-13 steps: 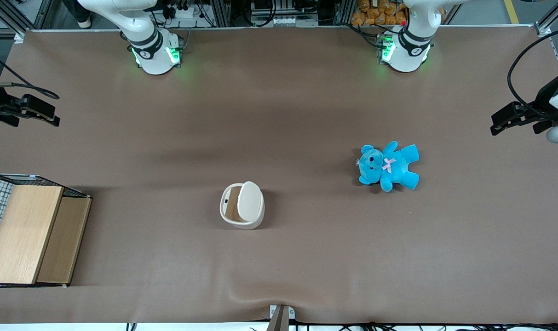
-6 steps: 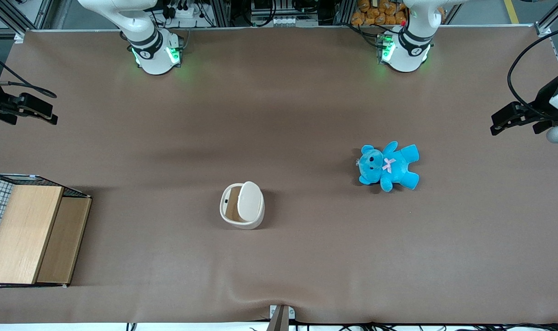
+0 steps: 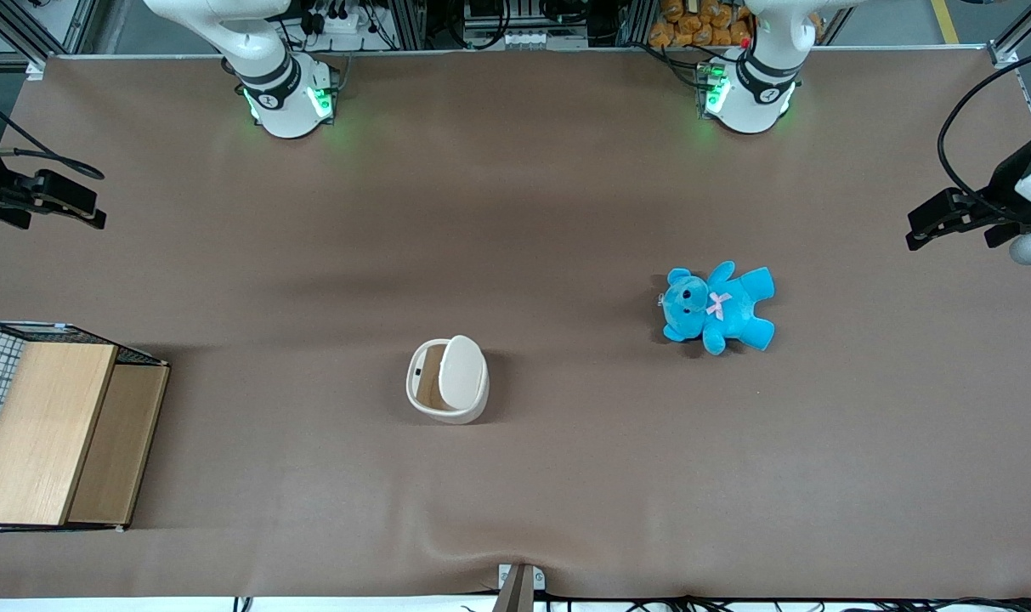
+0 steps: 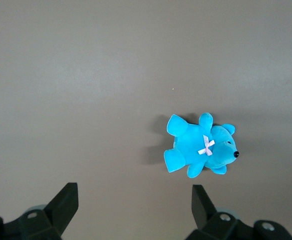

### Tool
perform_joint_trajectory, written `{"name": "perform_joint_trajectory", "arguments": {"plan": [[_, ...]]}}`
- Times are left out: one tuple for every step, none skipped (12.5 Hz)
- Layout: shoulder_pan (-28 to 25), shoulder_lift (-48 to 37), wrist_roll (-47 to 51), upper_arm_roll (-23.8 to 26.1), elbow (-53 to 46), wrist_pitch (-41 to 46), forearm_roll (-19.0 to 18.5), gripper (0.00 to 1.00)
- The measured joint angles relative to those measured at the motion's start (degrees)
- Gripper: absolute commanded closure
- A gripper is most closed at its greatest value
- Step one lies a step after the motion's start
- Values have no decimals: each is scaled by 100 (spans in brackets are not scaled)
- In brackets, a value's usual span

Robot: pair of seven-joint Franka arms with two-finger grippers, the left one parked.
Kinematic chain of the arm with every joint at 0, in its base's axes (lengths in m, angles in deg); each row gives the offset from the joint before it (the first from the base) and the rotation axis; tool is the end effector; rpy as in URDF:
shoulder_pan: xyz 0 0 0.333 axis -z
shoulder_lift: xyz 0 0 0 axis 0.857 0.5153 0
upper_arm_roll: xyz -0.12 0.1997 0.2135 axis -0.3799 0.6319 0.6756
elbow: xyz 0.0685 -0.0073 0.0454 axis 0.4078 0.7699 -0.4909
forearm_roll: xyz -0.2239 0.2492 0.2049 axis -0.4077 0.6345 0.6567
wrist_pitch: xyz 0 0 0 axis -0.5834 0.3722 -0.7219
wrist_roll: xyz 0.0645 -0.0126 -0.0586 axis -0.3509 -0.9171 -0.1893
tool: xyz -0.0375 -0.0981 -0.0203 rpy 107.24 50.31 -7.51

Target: Open trash can with right arm

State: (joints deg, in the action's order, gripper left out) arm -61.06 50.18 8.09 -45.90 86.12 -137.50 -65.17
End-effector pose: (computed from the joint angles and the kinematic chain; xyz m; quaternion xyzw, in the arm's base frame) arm 0.5540 -0.0169 0.6339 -0.9989 0.0101 0.0442 0.0086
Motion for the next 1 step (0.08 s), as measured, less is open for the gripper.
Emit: {"name": "perform_joint_trajectory", "arguments": {"plan": [[3, 0, 0, 0, 0, -2, 0, 0]]}}
